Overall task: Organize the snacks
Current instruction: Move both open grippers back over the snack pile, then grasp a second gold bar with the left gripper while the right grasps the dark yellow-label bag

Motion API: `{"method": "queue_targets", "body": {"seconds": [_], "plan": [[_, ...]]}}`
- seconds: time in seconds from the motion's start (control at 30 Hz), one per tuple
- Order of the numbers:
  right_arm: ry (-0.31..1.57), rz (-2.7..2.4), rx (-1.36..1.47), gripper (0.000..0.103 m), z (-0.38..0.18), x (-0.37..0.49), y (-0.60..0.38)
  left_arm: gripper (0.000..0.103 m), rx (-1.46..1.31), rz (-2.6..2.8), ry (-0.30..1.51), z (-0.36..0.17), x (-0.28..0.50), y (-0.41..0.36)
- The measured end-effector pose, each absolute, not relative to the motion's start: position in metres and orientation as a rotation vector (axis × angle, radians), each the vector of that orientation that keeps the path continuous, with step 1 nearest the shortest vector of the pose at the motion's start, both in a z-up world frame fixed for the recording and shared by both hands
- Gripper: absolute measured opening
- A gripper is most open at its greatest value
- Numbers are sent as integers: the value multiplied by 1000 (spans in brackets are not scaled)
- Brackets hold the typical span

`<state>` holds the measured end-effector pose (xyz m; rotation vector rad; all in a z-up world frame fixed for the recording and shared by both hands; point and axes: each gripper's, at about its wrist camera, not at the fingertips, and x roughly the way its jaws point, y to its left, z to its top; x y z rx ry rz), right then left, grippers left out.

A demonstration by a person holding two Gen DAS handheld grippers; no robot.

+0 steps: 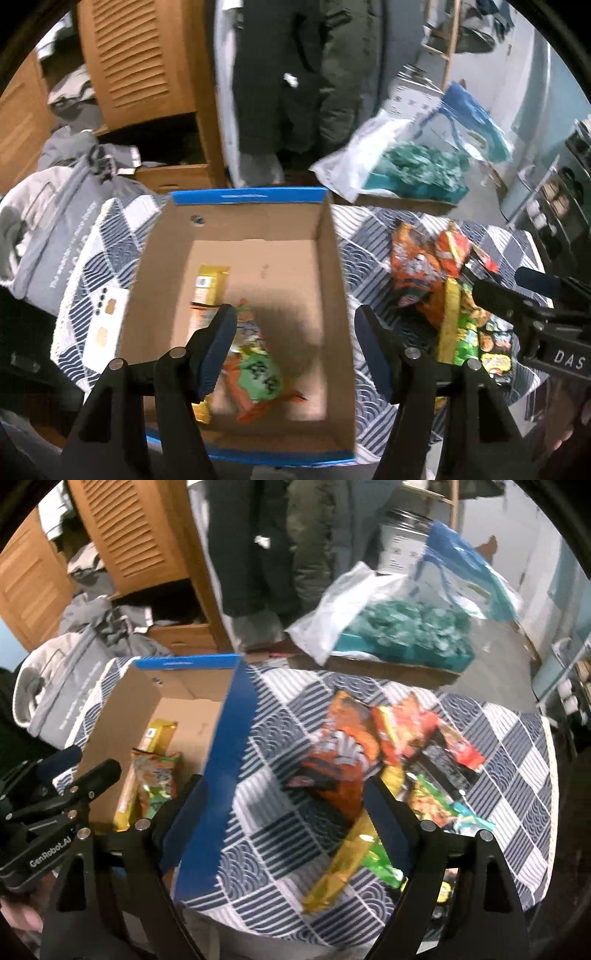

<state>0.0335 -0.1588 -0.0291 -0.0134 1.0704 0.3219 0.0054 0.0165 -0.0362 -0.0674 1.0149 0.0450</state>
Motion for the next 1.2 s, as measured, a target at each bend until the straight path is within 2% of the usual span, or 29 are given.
{"method": "queue_targets", "body": {"seconds": [0.7, 1.2], "plan": [[1133, 81, 117, 85, -61, 22, -293, 72, 63, -120, 1138, -73, 19, -86], [1253, 9, 146, 85, -112, 17, -329, 71, 109, -152, 1219, -106, 28, -120]]}}
